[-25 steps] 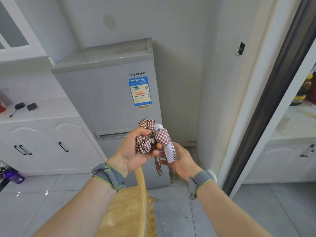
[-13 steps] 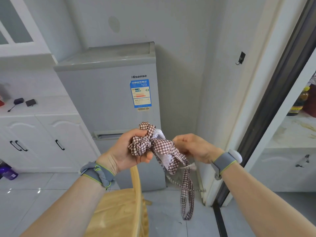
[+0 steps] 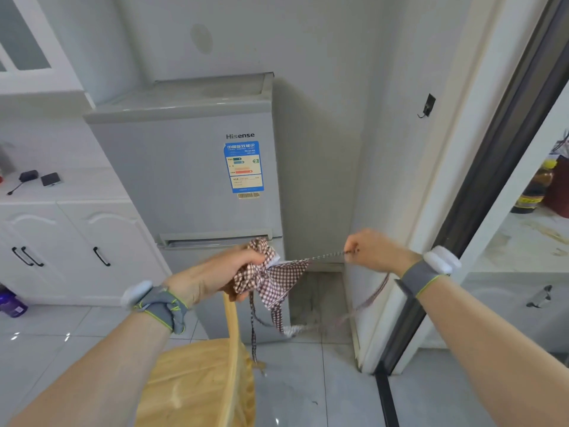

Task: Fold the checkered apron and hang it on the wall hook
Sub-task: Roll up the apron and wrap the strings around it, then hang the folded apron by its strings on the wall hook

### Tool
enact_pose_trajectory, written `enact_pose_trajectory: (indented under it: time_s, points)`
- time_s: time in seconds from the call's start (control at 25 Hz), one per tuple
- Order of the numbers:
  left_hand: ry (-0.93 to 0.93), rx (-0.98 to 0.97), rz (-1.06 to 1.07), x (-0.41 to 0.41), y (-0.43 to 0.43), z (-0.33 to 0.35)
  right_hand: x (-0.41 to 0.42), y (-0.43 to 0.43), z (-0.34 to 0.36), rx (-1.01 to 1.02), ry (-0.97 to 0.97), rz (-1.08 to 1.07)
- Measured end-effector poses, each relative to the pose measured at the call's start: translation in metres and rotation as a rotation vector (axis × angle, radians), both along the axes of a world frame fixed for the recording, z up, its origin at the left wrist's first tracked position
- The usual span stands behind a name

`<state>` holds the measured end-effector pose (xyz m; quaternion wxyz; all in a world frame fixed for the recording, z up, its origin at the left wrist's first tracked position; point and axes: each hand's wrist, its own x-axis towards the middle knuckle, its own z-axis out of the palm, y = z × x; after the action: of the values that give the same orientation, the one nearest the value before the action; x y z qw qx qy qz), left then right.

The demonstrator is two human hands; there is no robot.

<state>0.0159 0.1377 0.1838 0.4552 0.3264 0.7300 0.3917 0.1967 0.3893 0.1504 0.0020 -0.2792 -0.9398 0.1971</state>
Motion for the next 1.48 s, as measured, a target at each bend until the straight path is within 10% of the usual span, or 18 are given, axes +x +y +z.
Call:
enact_pose_trajectory:
  time_s: [0.08,0.2,0.4,0.64,0.84,1.08,1.24,1.48]
  points:
    - [0.194,-0.031,-0.002,0.005,0.013,-0.014,0.004,0.015,0.025,-0.022,0.109,-0.175]
    - [0.491,-0.001,-0.096,0.008,0.032,-0.05,0.019,0.019,0.093,-0.564,0.423,-0.261]
    - [0.469,0.039,0.045,0.007,0.052,-0.099,0.037,0.021,0.176,-1.135,0.8,0.115]
    - [0.443,-0.102,-0.14,0.007,0.098,-0.086,-0.016,0.011,0.156,-0.675,0.628,0.211]
    - [0.281,0.675,0.01,0.028,0.179,0.003,-0.042,0.031,0.129,-0.412,0.473,0.106]
    - [0.005,0.78,0.018,0.016,0.295,0.038,-0.01,0.107,0.14,-0.352,0.541,-0.304]
    - [-0.291,0.725,-0.207,0.007,0.343,0.058,0.002,0.131,0.144,-0.492,0.815,-0.457]
    - [-0.137,0.772,-0.122,0.004,0.432,0.093,-0.034,0.171,0.149,-0.203,1.253,-0.685]
